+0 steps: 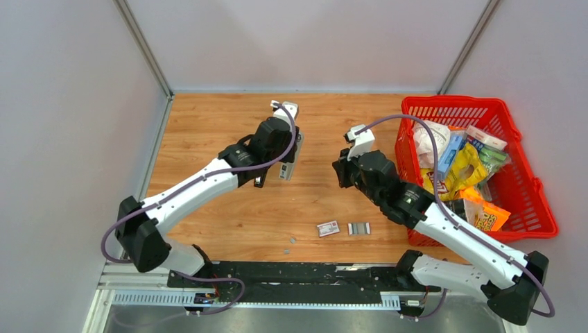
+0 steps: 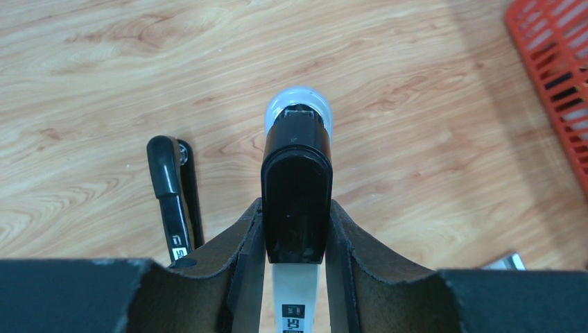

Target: Unload the staples from the stapler

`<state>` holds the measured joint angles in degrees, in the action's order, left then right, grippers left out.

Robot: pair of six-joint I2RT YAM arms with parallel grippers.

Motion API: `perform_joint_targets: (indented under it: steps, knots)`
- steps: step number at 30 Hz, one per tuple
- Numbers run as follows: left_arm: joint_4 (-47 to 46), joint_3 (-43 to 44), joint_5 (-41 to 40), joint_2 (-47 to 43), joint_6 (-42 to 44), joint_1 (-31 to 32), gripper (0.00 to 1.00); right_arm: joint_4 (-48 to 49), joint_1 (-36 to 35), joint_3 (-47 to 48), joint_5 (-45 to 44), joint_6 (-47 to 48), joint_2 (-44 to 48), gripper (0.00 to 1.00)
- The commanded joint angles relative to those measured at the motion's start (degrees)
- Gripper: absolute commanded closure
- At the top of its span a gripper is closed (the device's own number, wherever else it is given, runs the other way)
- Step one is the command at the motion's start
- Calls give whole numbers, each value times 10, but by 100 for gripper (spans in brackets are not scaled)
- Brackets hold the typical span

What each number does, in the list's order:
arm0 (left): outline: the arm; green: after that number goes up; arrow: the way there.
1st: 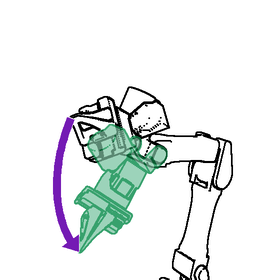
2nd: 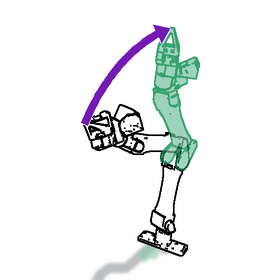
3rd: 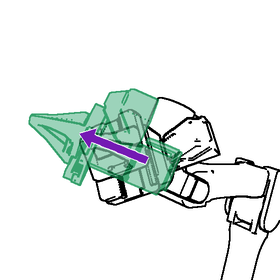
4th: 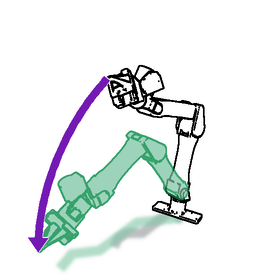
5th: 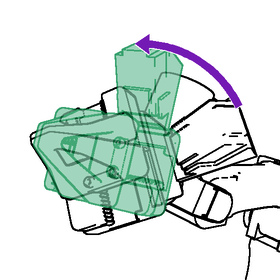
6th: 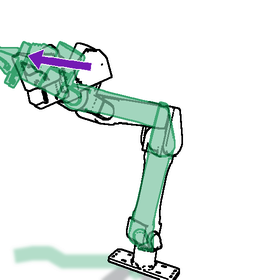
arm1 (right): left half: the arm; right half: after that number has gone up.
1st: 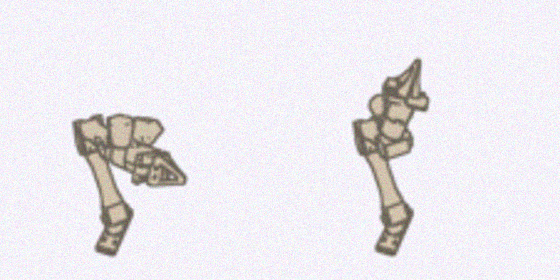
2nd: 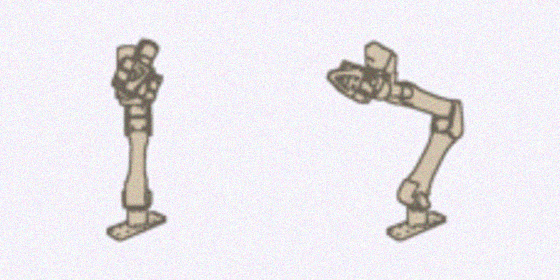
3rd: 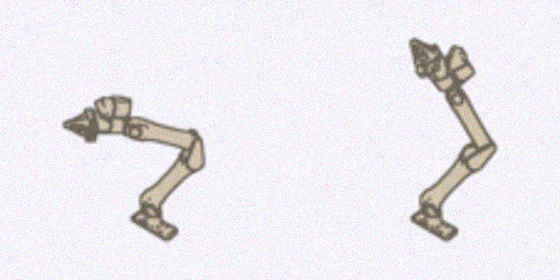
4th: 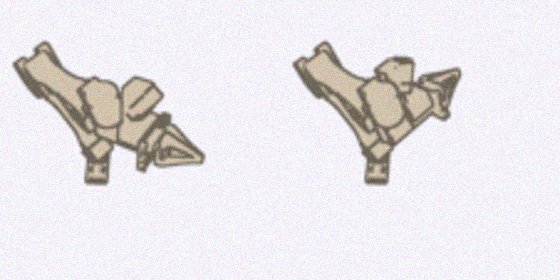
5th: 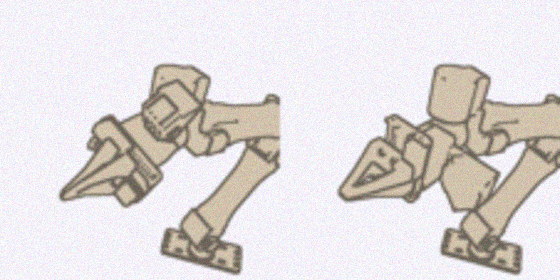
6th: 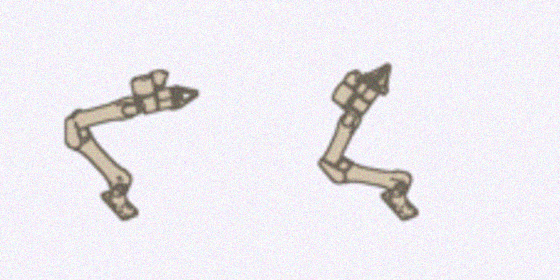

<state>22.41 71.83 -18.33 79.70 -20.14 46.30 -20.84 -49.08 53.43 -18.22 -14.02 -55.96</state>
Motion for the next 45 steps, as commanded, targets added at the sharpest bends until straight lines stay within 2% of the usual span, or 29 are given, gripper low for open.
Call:
perform_joint_targets:
  steps: [1,7,17,21,23,25,32,39,41,45]
  knots:
    - [-17,44,-8,39,6,-21,100,-10,1,-6,-13,8,20,100]
    - [6,71,7,99,-1,-53,100,-14,0,-8,0,5,24,100]
    - [-12,75,74,195,-29,-98,100,-12,1,-10,13,2,17,100]
    - [-7,93,114,271,-39,-116,100,-10,1,-14,16,2,15,100]
    - [17,121,158,350,-51,-128,100,-10,0,-15,19,2,12,100]
    - [41,149,163,389,-51,-130,100,-12,1,-14,18,2,12,100]
    - [26,125,151,378,-59,-130,100,-14,1,-14,18,1,18,100]
    - [23,113,136,325,-43,-130,100,-13,2,-10,27,-9,12,100]
    - [23,114,133,313,-38,-130,100,-14,2,-8,27,-11,13,95]
    - [33,124,125,300,-26,-130,85,-22,1,-5,28,-18,15,80]
